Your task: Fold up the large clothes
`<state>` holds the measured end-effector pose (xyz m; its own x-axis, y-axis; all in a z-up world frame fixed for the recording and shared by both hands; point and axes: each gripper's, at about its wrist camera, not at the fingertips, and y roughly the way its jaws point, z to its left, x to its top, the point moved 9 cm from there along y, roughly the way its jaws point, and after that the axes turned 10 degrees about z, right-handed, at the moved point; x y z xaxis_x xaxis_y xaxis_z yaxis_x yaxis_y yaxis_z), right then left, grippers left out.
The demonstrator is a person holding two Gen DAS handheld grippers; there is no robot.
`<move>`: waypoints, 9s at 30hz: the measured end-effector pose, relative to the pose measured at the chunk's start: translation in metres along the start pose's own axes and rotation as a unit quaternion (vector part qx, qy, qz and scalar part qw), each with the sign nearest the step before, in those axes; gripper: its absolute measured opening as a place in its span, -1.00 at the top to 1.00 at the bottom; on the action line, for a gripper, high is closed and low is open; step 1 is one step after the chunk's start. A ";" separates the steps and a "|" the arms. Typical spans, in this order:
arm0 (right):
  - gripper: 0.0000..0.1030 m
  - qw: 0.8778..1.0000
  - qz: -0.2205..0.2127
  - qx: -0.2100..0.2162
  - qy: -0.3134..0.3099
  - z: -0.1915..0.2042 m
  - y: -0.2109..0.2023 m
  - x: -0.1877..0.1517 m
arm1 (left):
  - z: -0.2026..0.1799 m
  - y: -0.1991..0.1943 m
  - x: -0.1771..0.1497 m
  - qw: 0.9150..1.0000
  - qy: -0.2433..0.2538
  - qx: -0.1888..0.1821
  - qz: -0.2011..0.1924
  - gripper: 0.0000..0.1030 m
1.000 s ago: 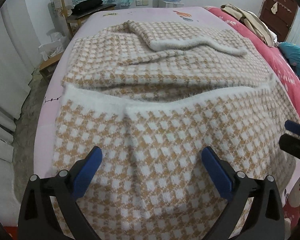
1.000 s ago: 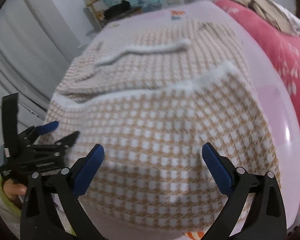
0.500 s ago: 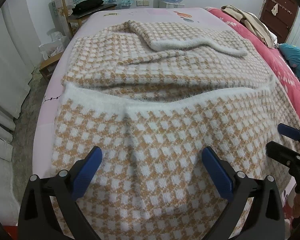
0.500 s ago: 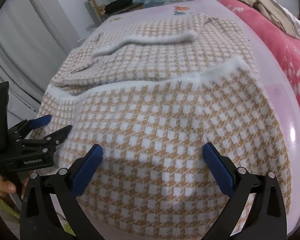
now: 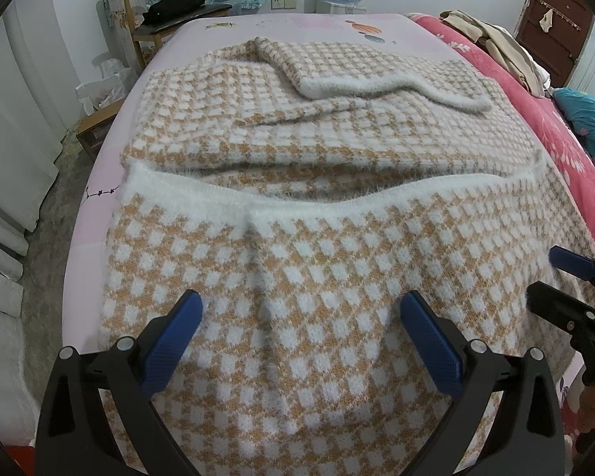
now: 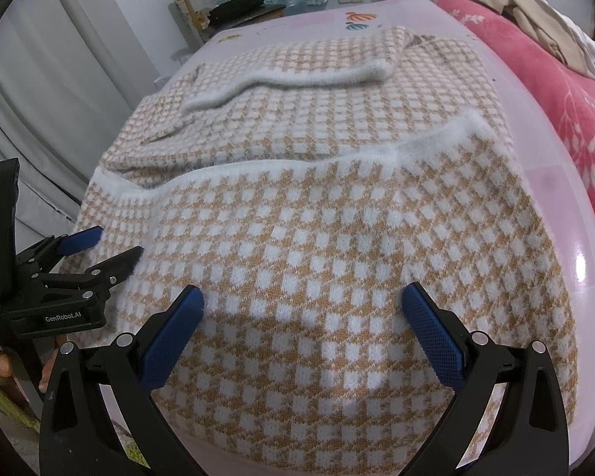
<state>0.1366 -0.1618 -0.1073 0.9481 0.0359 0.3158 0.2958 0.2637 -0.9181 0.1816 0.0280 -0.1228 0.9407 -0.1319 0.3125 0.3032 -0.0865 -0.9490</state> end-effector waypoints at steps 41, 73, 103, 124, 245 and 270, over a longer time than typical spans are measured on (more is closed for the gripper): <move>-0.86 0.999 -0.008 0.012 0.034 -0.012 -0.005 0.005 | 0.000 0.000 -0.002 1.000 0.008 0.000 -0.011 -0.92; -0.87 0.999 -0.008 0.006 0.034 -0.011 0.004 0.003 | 0.000 -0.002 -0.002 1.000 0.009 0.000 -0.014 -0.92; -0.87 0.999 -0.004 0.005 0.034 -0.002 0.007 0.004 | 0.071 -0.050 0.000 0.991 -0.055 -0.010 -0.125 -0.27; -0.87 0.999 -0.002 0.001 0.036 0.005 0.009 0.010 | 0.066 -0.033 0.000 0.991 -0.049 -0.080 -0.099 0.43; 0.59 0.998 0.002 0.019 0.053 -0.091 -0.013 0.052 | 0.057 -0.002 0.005 0.997 -0.019 0.073 -0.021 0.40; 0.73 0.994 0.002 -0.111 -0.002 -0.058 -0.003 0.051 | 0.055 -0.002 0.006 0.996 -0.013 0.080 -0.022 0.39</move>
<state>0.1903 -0.2169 -0.1023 0.9490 0.0408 0.3125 0.3107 0.0453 -0.9494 0.1950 0.0822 -0.1212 0.9290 -0.1061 0.3546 0.3625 0.0668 -0.9296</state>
